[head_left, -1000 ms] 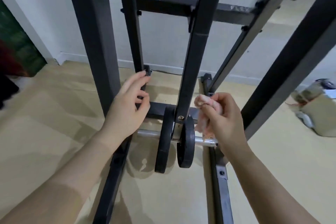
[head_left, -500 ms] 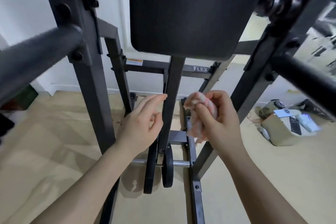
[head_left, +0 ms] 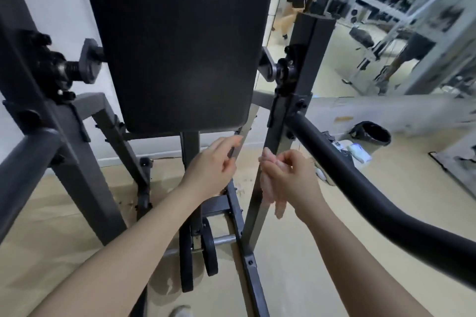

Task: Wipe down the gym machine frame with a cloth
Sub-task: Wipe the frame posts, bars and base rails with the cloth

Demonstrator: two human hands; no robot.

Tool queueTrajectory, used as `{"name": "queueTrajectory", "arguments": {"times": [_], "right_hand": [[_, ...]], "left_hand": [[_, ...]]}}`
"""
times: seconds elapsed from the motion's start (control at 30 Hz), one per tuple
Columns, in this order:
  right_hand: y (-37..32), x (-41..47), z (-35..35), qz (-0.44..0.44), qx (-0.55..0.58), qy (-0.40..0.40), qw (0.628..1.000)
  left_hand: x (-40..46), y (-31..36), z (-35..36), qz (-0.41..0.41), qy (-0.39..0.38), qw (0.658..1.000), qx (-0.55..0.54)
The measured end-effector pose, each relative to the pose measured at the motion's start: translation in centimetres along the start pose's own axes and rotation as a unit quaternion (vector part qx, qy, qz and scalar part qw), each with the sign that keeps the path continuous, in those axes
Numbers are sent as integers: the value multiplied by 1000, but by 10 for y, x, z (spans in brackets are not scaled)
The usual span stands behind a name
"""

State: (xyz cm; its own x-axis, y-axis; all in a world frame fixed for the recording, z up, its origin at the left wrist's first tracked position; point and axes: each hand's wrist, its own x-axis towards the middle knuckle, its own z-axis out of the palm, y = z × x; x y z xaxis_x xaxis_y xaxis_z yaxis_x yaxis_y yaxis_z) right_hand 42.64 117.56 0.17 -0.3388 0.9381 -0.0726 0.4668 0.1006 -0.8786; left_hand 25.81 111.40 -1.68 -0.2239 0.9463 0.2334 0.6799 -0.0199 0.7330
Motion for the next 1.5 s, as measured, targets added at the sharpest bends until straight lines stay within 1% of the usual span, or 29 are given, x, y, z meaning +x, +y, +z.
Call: {"name": "queueTrajectory", "arguments": {"times": [0.07,0.1,0.13,0.2,0.23,0.27,0.33,0.4,0.43,0.47,0.5,0.53,0.57,0.63,0.67,0.7,0.77,0.83,0.9,0.97,1.0,1.1,1.2,1.27,1.33,1.4,1.43,1.5], "right_hand": [[-3,1,-7,67,119,-4,991],[-4,3,-8,82,154,23,984],[-6,6,-10,83,172,67,979],[-12,15,-14,21,182,160,970],[-15,20,-16,-22,153,197,968],[-14,26,-17,-64,88,225,968],[-12,44,-18,-138,-39,260,955],[-10,64,-17,-171,-93,286,938],[-4,77,-17,-166,-154,288,930],[4,88,-15,-142,-281,261,913],[12,97,-14,-96,-398,217,886],[21,104,-12,-72,-470,194,858],[25,109,-12,-69,-515,187,834],[28,107,-9,-56,-556,165,813],[27,100,-10,-43,-568,155,807],[28,89,-13,-28,-576,166,800],[33,55,-22,-7,-586,215,781],[41,26,-28,0,-595,223,772],[43,25,-33,-12,-612,232,756],[39,48,-37,-11,-640,222,736],[35,59,-38,-5,-644,210,736],[28,67,-41,7,-633,175,754],[28,26,-53,31,-632,204,747],[31,-12,-61,44,-619,231,749],[37,-34,-65,45,-615,257,744],[39,-29,-64,21,-649,274,709],[39,-22,-62,3,-669,265,695],[34,-12,-58,-23,-695,216,686]], "left_hand": [[17,4,4,14,-50,998,20],[26,6,5,27,-79,996,39],[34,6,7,41,-107,992,60],[50,6,8,73,-148,982,96],[57,6,8,91,-161,977,106],[64,7,8,107,-171,973,110],[76,8,8,127,-188,968,106],[88,8,10,131,-201,964,112],[94,8,13,128,-207,963,118],[99,7,17,124,-214,961,122],[105,8,22,119,-221,960,124],[110,10,27,115,-227,960,121],[116,12,31,110,-227,961,111],[127,18,41,111,-225,963,95],[132,22,46,120,-227,962,96],[136,23,51,130,-230,959,97],[142,27,61,139,-242,956,90],[144,32,71,165,-261,947,88],[145,34,82,185,-282,935,107],[147,33,89,179,-290,933,111],[147,33,90,171,-292,935,104],[148,33,89,141,-298,940,89],[143,38,88,122,-286,945,104],[137,46,88,118,-283,945,112],[128,57,87,114,-277,946,122],[116,68,87,134,-272,945,125],[108,73,88,147,-276,942,124],[91,80,91,158,-281,940,109]]}}
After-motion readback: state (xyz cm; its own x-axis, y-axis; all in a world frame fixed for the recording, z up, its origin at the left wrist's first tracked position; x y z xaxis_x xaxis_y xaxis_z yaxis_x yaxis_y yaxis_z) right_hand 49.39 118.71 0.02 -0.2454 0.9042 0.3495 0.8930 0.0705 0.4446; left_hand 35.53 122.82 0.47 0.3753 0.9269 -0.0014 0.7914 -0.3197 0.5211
